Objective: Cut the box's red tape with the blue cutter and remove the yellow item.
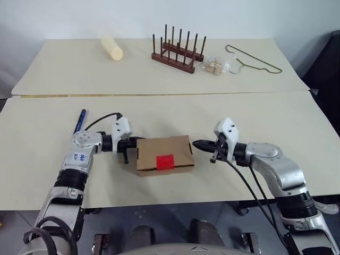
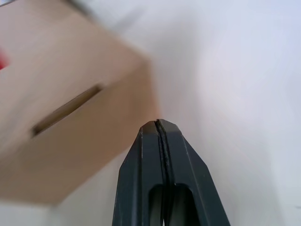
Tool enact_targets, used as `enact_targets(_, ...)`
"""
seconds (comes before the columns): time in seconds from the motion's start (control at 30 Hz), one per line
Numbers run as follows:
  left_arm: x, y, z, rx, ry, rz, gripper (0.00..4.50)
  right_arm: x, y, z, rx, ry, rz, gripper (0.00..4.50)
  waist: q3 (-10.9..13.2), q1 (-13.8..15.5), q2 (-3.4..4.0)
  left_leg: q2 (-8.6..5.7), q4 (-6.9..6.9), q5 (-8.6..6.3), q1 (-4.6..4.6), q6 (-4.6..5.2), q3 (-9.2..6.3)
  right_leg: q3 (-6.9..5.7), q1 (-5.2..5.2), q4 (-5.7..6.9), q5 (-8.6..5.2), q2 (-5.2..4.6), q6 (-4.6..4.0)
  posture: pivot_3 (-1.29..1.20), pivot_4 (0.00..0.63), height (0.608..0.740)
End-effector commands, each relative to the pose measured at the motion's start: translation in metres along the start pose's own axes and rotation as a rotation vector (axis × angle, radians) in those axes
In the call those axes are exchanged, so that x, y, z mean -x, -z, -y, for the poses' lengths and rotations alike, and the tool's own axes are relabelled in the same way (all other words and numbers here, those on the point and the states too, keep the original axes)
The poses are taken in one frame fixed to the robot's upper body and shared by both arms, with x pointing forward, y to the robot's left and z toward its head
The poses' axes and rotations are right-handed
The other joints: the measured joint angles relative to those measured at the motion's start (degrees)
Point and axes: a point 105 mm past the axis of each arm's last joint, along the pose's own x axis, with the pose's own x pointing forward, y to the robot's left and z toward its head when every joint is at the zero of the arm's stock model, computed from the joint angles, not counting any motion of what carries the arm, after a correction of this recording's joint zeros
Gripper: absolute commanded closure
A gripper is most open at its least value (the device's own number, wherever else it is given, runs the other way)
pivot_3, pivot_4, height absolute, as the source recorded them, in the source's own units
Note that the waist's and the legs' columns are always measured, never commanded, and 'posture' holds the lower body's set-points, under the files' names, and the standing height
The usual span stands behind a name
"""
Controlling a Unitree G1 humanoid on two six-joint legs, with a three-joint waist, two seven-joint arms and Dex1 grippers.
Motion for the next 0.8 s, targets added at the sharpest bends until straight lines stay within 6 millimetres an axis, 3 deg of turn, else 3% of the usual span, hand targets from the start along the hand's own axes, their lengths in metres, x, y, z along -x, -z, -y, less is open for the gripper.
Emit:
enact_targets(0.03,-0.002,-0.020,0.022,-0.055,0.056,0.033,4.50,0.021,-0.006,0.035,0.076,0.129,-0.038,4.48,0.0,0.0,0.00,0.00,0.01,0.00,-0.01,0.00,0.00,0.01,0.00,0.00,0.00,-0.01,0.00,0.00,0.150,0.740)
enact_targets(0.17,-0.001,-0.022,0.042,-0.042,0.069,0.025,4.50,0.047,-0.002,0.049,0.123,0.113,-0.110,4.48,0.0,0.2,0.02,-0.01,0.00,-0.02,-0.03,0.03,0.00,0.02,-0.01,-0.03,0.00,-0.04,0.00,0.00,0.150,0.740)
enact_targets(0.37,0.003,-0.019,0.051,-0.002,0.059,0.030,4.50,0.084,0.024,-0.018,0.064,-0.371,-0.310,4.48,0.0,0.3,0.05,0.01,-0.03,-0.02,-0.02,0.04,0.00,0.01,0.02,-0.09,0.00,-0.03,0.00,0.00,0.150,0.740)
enact_targets(0.47,0.001,-0.019,0.050,0.012,0.052,0.035,4.50,0.079,0.032,-0.044,0.018,-0.478,-0.343,4.48,0.0,0.0,0.05,0.03,0.05,-0.02,0.03,0.04,0.01,0.03,0.05,-0.04,0.00,-0.02,0.00,0.00,0.150,0.740)
enact_targets(0.6,0.000,-0.021,0.062,0.041,0.108,0.022,4.50,0.056,0.028,-0.057,0.002,-0.473,-0.277,4.48,0.0,0.2,0.04,0.08,0.18,-0.02,0.02,0.03,0.02,0.04,0.05,0.05,0.00,-0.01,0.00,0.00,0.150,0.740)
enact_targets(0.67,0.001,-0.020,0.069,0.064,0.142,0.006,4.50,0.049,0.025,-0.058,-0.008,-0.455,-0.250,4.48,0.0,0.2,0.05,0.08,0.25,-0.03,-0.02,0.02,0.01,0.04,0.04,0.06,0.00,-0.01,0.00,0.00,0.150,0.740)
enact_targets(0.8,0.005,-0.018,0.089,0.138,0.217,-0.039,4.50,0.028,0.017,-0.040,-0.013,-0.307,-0.182,4.48,0.0,0.2,0.04,0.07,0.26,-0.04,-0.04,0.01,0.00,0.05,0.04,0.07,0.00,-0.01,0.00,0.00,0.150,0.740)
